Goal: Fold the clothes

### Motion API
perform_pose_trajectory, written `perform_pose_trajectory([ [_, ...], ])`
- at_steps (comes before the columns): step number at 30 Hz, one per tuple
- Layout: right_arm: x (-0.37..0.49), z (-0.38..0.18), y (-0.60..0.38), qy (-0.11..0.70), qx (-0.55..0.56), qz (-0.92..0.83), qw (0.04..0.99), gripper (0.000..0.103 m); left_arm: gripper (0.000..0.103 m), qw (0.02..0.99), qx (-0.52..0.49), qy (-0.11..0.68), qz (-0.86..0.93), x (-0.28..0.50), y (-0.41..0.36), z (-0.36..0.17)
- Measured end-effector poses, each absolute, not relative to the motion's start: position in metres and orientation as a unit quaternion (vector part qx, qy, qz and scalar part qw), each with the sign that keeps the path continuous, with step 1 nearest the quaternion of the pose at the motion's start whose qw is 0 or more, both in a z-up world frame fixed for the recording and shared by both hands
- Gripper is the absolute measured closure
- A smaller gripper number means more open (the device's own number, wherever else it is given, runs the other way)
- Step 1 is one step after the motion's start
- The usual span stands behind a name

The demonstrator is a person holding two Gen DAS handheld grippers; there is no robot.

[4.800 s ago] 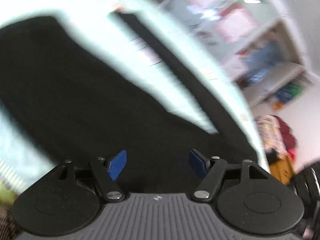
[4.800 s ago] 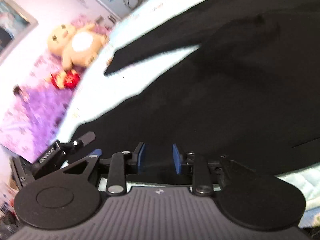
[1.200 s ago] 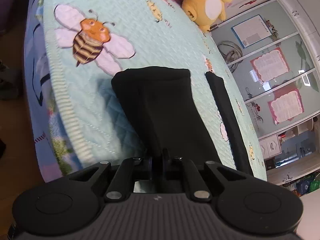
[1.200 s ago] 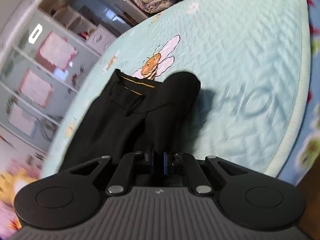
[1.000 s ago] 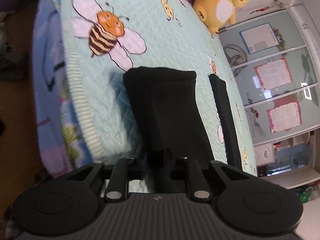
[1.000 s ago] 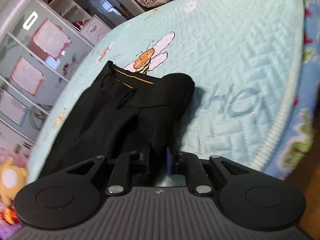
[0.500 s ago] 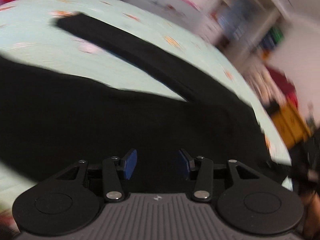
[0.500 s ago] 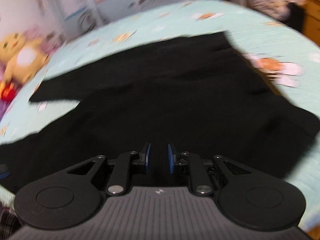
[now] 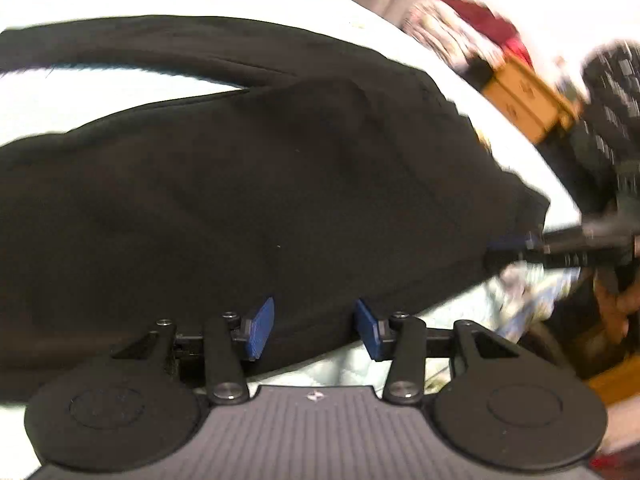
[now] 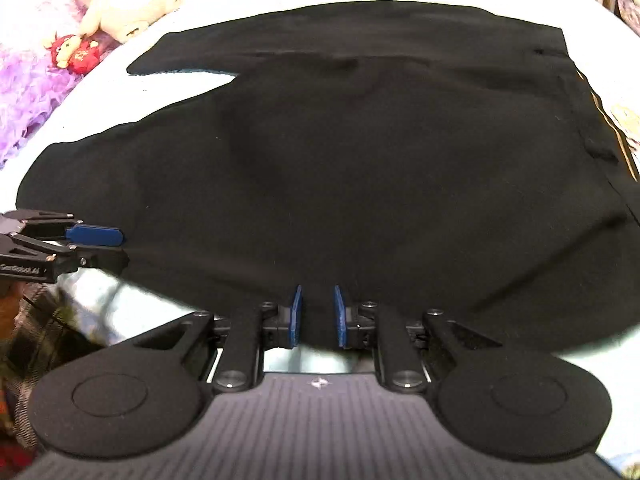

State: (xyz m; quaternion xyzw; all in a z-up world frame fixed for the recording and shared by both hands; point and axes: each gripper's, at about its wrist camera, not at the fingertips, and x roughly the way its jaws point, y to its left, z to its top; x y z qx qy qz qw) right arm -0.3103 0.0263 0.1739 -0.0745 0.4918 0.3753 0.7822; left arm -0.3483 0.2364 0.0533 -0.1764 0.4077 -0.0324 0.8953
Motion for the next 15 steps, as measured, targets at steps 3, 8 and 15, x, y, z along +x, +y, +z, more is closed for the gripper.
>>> perform_pose_trajectory([
  [3,-0.301,0.189,0.028,0.476,-0.031,0.378,0.794,0.084,0.055,0.900,-0.193,0.390,-0.023,-0.340,0.236,0.063],
  [8,-0.288,0.180,0.069,0.470,0.010,0.399,0.787,0.084,0.057,0.897,-0.182,0.400,-0.040,-0.303,0.218,0.050],
  [15,-0.343,0.157,0.049,0.467,-0.035,0.423,0.776,0.086,0.055,0.900,-0.140,0.407,-0.067,-0.336,0.192,0.040],
])
